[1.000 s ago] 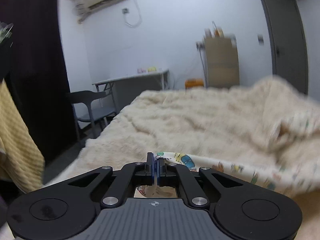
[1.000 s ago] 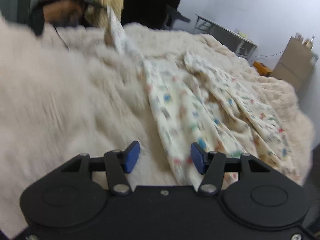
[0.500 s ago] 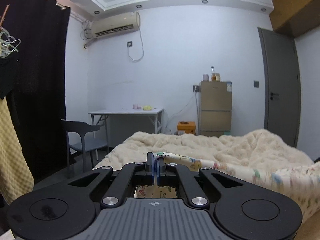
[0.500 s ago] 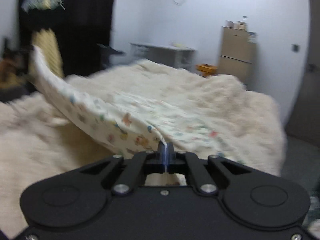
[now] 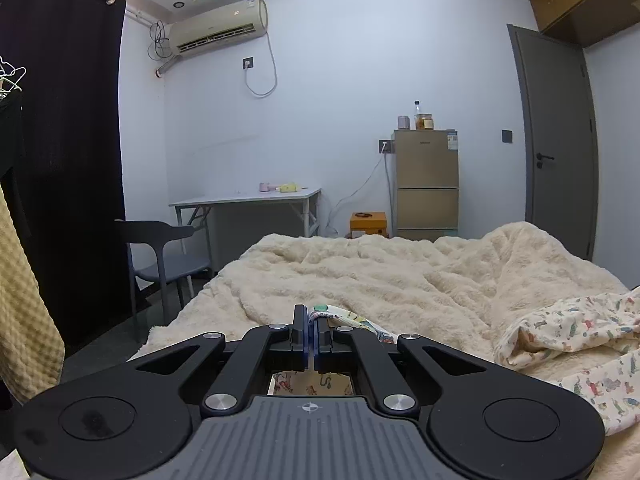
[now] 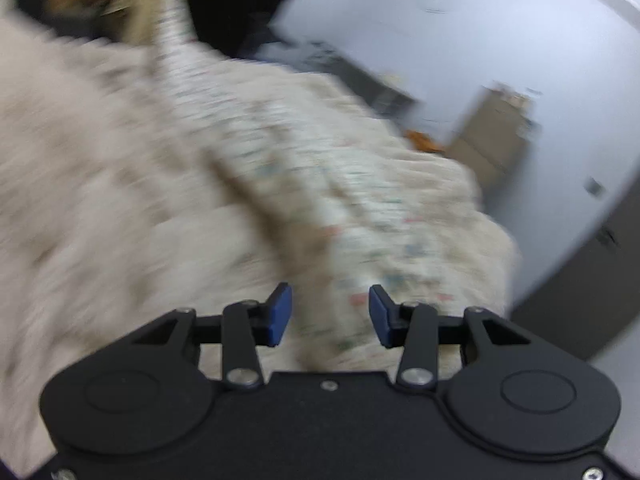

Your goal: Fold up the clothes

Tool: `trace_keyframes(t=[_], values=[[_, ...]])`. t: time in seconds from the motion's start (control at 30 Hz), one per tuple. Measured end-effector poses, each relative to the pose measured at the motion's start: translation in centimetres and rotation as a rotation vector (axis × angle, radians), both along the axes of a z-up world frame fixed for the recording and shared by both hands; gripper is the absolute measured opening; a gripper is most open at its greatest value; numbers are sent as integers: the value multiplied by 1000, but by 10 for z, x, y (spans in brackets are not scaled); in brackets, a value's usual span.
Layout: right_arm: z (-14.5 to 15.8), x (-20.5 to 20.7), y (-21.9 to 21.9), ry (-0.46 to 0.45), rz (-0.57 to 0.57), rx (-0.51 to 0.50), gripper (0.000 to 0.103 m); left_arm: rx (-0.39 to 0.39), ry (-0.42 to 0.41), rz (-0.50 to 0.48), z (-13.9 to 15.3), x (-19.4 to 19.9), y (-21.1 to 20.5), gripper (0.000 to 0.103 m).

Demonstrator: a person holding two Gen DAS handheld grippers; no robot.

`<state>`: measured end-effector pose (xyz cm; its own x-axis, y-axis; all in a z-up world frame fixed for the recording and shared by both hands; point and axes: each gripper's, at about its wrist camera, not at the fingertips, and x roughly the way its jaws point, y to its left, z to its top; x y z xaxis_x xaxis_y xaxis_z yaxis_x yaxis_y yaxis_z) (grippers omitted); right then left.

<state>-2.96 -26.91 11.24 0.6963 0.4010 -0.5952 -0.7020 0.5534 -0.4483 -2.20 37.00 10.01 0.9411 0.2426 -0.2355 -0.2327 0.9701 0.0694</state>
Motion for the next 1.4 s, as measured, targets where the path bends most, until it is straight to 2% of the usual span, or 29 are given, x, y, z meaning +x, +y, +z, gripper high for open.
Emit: trace_keyframes(t=[0.03,0.1,0.2,0.3,0.37,0.4,0.43,0.47,0.5,0.67,0.77,0.83,0.93,0.97,1.07,1.13,1.23,1.27,1.3,1.33,1.37,1.4], values=[[-5,1,7,28,20,-18,23,2,0,0,0,0,0,1],[-14,9,21,3,-14,-60,22,7,2,-1,0,0,-1,1],[-25,33,36,-59,-122,-108,12,17,6,-9,0,-2,-4,1],[-41,42,47,-63,-98,-174,17,26,11,-6,0,-4,-3,1],[-51,41,51,-67,-58,-199,35,27,12,-5,-1,-5,-3,1],[-57,40,53,-79,-52,-215,33,27,13,-4,-1,-5,-4,1],[-61,42,53,-83,-61,-225,27,27,14,-4,-1,-5,-3,1],[-62,45,53,-77,-76,-226,12,28,14,-3,-1,-6,-3,1],[-60,47,51,-73,-95,-217,2,30,14,-3,-1,-6,-3,1],[-27,36,32,-130,-106,-110,2,28,14,-10,3,-5,-4,1],[6,22,13,-152,-75,7,1,22,-1,-34,13,-8,-3,0],[40,4,-10,-185,-43,131,1,24,-18,-47,24,-15,1,0],[72,-25,-42,-211,13,206,1,4,-59,-53,40,-30,11,0],[80,-34,-51,-211,37,222,1,-25,-72,-73,41,-39,18,0],[83,-55,-70,-155,144,211,1,-110,-106,-134,43,-66,37,0],[77,-66,-78,-84,199,190,2,-140,-80,-188,30,-83,44,0],[64,-72,-84,108,287,161,4,-192,-31,-261,7,-107,53,1],[61,-74,-85,167,321,152,4,-229,-25,-293,-3,-115,58,2],[60,-76,-86,190,340,159,5,-312,-21,-352,-21,-129,69,2],[61,-76,-88,205,354,180,11,-369,-21,-380,-33,-137,76,3],[65,-73,-94,203,361,233,24,-406,-20,-395,-43,-144,83,6],[68,-71,-99,201,363,273,31,-437,-18,-405,-52,-150,88,9]])
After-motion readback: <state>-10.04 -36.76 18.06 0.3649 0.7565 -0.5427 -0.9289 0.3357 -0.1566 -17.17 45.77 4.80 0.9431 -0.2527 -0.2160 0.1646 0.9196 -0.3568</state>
